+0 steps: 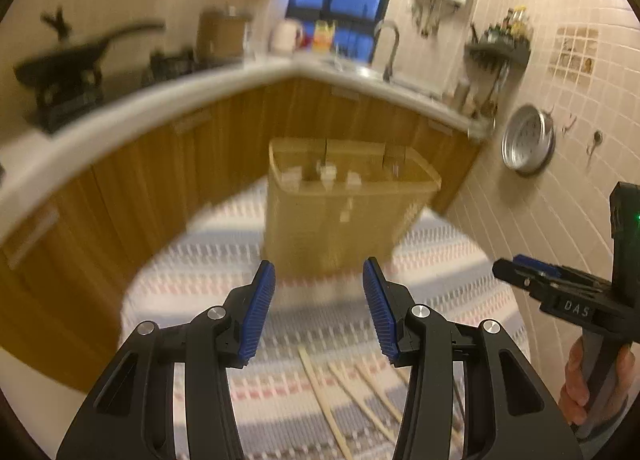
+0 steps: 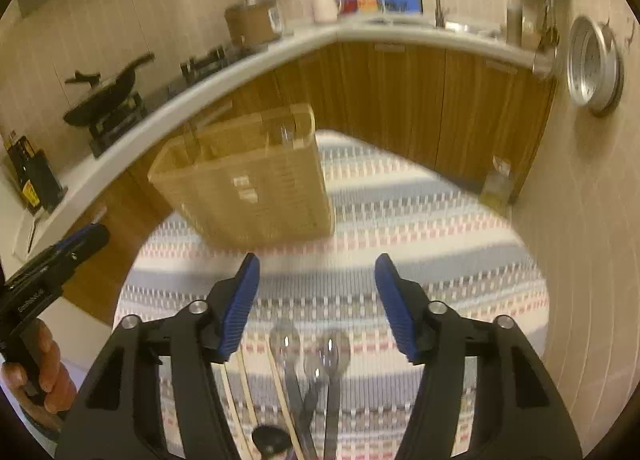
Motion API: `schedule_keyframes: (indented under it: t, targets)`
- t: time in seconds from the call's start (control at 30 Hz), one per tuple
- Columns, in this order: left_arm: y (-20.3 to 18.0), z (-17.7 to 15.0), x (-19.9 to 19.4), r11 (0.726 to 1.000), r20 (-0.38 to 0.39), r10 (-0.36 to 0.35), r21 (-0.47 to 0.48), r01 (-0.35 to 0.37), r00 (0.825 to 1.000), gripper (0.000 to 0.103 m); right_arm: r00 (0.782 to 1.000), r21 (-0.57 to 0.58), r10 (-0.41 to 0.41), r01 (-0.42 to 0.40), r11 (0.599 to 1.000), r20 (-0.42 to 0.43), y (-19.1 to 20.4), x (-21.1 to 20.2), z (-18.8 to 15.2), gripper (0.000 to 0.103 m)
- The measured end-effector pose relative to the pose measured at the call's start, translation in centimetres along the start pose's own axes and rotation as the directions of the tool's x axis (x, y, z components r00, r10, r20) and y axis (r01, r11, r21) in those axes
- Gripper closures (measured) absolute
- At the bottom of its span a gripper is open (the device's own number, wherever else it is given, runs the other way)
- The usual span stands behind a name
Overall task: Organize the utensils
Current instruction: 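Grasp a wooden chopstick with the left tool while the right tool grasps a clear spoon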
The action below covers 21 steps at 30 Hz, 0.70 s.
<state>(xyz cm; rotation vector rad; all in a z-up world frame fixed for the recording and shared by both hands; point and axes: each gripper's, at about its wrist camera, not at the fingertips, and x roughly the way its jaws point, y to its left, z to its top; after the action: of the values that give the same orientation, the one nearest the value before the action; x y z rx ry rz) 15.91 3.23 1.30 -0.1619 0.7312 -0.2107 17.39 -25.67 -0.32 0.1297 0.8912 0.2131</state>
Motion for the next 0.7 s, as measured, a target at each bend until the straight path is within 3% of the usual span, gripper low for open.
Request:
schedule_keyframes:
  t: [0.07, 0.13, 0.3, 0.47, 0.7]
  targets:
    - [0.7, -1.1, 1.4, 0.999, -0.073, -0.025, -0.029, 0.023, 0.997, 0.059, 0.999, -0.002, -0.004, 0.004, 1.0, -0.052, -0.2, 0.9, -0.6, 0.055]
    - [1.8, -2.5, 3.5, 0.995, -0.17, -0.068, -0.079, 0.055, 0.983, 0.059, 0.994, 0.007, 0.011, -0.011, 1.0, -0.113, -0.6, 2.0, -1.2, 0.059]
    - [3.3, -4.3, 7.1, 0.989, -0.291, -0.091, -0.136, 0.053, 0.952, 0.06, 0.971, 0.055, 0.042, -0.03, 0.998, -0.234, -1.6, 4.7, -2.6, 0.066]
    - [2.9, -5.3, 9.6, 0.994, -0.352, -0.043, -0.109, 0.005, 0.935, 0.065, 0.944, 0.063, 0.059, -0.041, 0.997, -0.324, -1.9, 6.6, -3.8, 0.068]
    - [2.2, -6.4, 11.5, 0.996, -0.378, -0.013, -0.084, -0.02, 0.926, 0.07, 0.917, -0.056, -0.015, -0.008, 0.998, -0.399, -0.3, 7.6, -5.8, 0.07]
